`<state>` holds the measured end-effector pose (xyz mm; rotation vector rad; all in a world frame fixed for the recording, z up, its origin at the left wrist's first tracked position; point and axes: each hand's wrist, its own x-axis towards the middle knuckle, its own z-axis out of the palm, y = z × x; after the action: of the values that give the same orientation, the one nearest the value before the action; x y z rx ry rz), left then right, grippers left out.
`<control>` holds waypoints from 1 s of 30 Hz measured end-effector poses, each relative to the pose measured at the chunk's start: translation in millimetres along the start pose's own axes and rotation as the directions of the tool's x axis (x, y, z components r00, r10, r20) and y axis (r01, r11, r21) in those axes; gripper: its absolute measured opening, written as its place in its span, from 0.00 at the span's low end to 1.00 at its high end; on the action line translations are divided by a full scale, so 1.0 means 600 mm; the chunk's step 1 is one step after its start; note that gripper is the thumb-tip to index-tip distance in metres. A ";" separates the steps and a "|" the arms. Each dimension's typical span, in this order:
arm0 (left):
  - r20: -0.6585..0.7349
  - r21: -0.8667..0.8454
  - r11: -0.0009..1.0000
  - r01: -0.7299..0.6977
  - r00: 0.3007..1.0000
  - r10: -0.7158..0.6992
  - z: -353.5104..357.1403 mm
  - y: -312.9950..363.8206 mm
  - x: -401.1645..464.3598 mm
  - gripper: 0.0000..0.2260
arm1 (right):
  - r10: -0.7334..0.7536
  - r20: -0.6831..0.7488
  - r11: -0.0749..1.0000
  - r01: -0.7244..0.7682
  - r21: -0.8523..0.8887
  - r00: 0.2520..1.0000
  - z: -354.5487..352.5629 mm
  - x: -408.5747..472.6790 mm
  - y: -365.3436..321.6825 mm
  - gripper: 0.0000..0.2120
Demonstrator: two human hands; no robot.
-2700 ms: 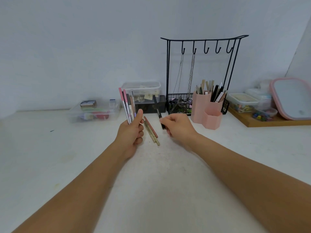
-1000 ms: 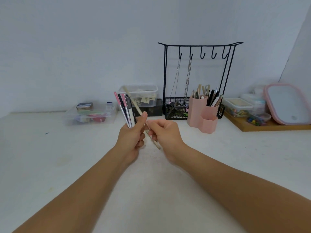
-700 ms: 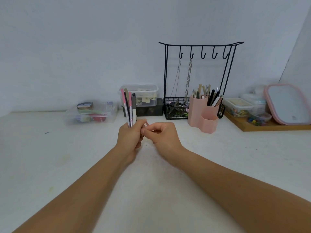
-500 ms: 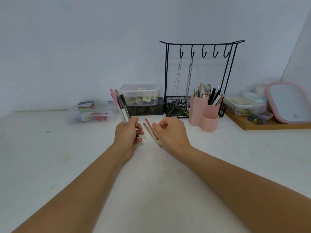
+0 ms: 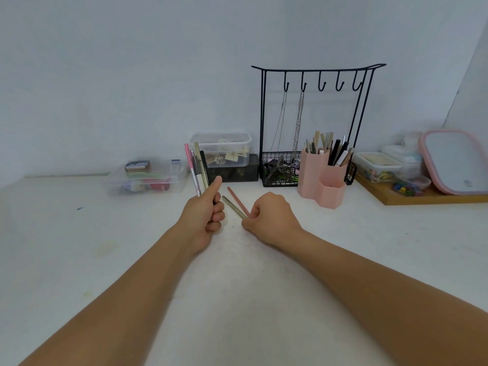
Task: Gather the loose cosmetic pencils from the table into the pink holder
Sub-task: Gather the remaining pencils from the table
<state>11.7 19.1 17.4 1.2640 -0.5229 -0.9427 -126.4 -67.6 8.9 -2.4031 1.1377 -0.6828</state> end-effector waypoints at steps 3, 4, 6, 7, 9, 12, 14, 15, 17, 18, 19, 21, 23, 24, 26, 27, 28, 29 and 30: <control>0.036 -0.005 1.000 -0.001 0.999 0.001 0.000 0.000 0.000 0.22 | -0.002 -0.137 0.946 0.046 0.321 0.991 0.002 -0.003 -0.003 0.09; 0.059 -0.026 1.000 0.000 0.998 0.002 0.001 0.000 -0.001 0.23 | 0.005 -0.186 0.891 0.080 0.447 0.983 0.000 -0.005 -0.007 0.10; 0.107 -0.073 0.997 0.000 0.994 0.008 0.004 -0.002 -0.002 0.25 | -0.011 -0.238 0.771 0.159 0.616 0.971 -0.002 -0.009 -0.016 0.10; 0.126 -0.085 0.996 -0.007 0.992 0.017 0.006 -0.003 -0.003 0.26 | -0.035 -0.239 0.728 0.188 0.659 0.970 -0.002 -0.013 -0.023 0.10; 0.156 -0.083 0.996 -0.032 0.987 0.044 0.012 -0.008 -0.004 0.25 | -0.092 -0.199 0.675 0.208 0.707 0.976 0.004 -0.023 -0.035 0.09; 0.190 -0.078 0.994 -0.071 0.978 0.085 0.017 -0.013 -0.004 0.24 | -0.133 -0.147 0.636 0.199 0.745 0.980 0.012 -0.033 -0.047 0.06; 0.203 -0.065 0.995 -0.078 0.975 0.090 0.016 -0.013 -0.004 0.23 | -0.141 -0.168 0.665 0.219 0.714 0.976 0.012 -0.035 -0.047 0.06; 0.210 -0.049 0.996 -0.080 0.974 0.089 0.015 -0.013 -0.004 0.22 | -0.151 -0.178 0.685 0.233 0.691 0.972 0.012 -0.035 -0.046 0.05; 0.199 -0.003 0.997 -0.081 0.977 0.080 0.014 -0.015 -0.005 0.19 | -0.178 -0.189 0.714 0.259 0.650 0.966 0.013 -0.037 -0.044 0.06; 0.180 0.018 0.997 -0.080 0.981 0.076 0.014 -0.016 -0.005 0.17 | -0.192 -0.196 0.731 0.273 0.625 0.962 0.014 -0.037 -0.043 0.06; 0.159 0.042 0.995 -0.086 0.984 0.078 0.014 -0.017 -0.004 0.14 | -0.206 -0.206 0.748 0.290 0.597 0.957 0.016 -0.037 -0.043 0.06; 0.115 0.086 0.991 -0.105 0.989 0.095 0.015 -0.018 -0.003 0.09 | -0.234 -0.232 0.778 0.325 0.538 0.944 0.020 -0.033 -0.041 0.05; 0.087 0.122 0.985 -0.120 0.990 0.110 0.016 -0.019 -0.005 0.08 | -0.258 -0.230 0.797 0.341 0.498 0.938 0.022 -0.030 -0.037 0.05; 0.076 0.134 0.983 -0.124 0.990 0.115 0.017 -0.019 -0.006 0.08 | -0.270 -0.222 0.801 0.347 0.487 0.937 0.022 -0.029 -0.036 0.04; 0.058 0.139 0.980 -0.143 0.989 0.136 0.018 -0.018 -0.007 0.10 | -0.265 -0.239 0.788 0.353 0.505 0.934 0.021 -0.025 -0.034 0.05; 0.058 0.126 0.981 -0.149 0.988 0.142 0.019 -0.016 -0.006 0.10 | -0.227 -0.277 0.784 0.344 0.517 0.934 0.020 -0.021 -0.032 0.06; 0.062 0.107 0.984 -0.146 0.988 0.140 0.018 -0.014 -0.005 0.10 | -0.164 -0.331 0.802 0.321 0.504 0.929 0.017 -0.015 -0.029 0.06; 0.064 0.089 0.987 -0.135 0.989 0.130 0.017 -0.012 -0.003 0.10 | -0.101 -0.375 0.842 0.280 0.461 0.922 0.013 -0.006 -0.023 0.06; 0.061 0.076 0.990 -0.120 0.991 0.116 0.015 -0.010 -0.001 0.10 | -0.061 -0.384 0.894 0.221 0.389 0.921 0.008 0.002 -0.013 0.05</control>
<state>2.5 14.5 14.5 1.2662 -0.6779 -0.8669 -118.1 -63.4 9.4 -2.0414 0.8255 -1.3234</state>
